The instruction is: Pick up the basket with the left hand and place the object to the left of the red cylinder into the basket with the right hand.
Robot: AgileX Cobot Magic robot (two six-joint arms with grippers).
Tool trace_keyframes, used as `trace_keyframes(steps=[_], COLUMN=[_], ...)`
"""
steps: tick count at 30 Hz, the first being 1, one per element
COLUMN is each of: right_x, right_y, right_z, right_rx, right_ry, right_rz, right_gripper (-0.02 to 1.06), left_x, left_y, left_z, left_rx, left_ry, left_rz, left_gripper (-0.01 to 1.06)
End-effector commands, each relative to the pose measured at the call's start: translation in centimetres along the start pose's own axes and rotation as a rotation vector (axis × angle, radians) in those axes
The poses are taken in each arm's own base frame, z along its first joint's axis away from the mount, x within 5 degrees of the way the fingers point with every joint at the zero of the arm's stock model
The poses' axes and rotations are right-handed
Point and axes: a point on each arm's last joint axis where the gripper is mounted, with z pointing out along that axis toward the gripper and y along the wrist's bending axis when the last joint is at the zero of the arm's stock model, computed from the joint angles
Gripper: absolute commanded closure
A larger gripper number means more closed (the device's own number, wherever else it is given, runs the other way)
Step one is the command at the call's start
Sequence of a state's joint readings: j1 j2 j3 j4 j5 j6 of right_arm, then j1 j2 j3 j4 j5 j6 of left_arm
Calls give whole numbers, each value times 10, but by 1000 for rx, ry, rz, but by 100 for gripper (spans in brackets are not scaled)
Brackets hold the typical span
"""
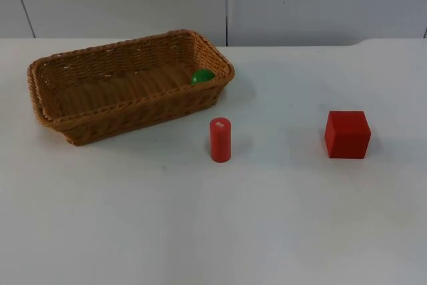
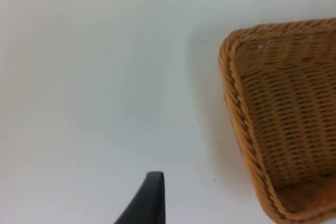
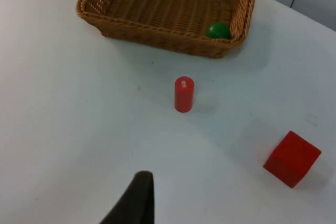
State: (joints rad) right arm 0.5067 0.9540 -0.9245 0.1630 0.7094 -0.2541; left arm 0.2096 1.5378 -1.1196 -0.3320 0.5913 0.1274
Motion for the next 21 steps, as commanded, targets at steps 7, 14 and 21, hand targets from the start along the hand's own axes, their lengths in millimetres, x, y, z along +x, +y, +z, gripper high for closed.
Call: trace_keyframes(steps=[7, 14, 21], right_x=[-1, 2, 15], right_y=[1, 6, 12], right_z=[-7, -53, -90], right_rx=[6, 24, 22], right_ry=[-38, -185, -253], right_rz=[3, -7, 2], right_gripper=[1, 1, 1], left_x=[19, 49, 93], left_y=[-14, -26, -31], left_z=[-83, -158, -193], left_rx=[33, 73, 136], left_ry=[-116, -275, -390], left_rz=[77, 142, 202], left_gripper=[8, 8, 8])
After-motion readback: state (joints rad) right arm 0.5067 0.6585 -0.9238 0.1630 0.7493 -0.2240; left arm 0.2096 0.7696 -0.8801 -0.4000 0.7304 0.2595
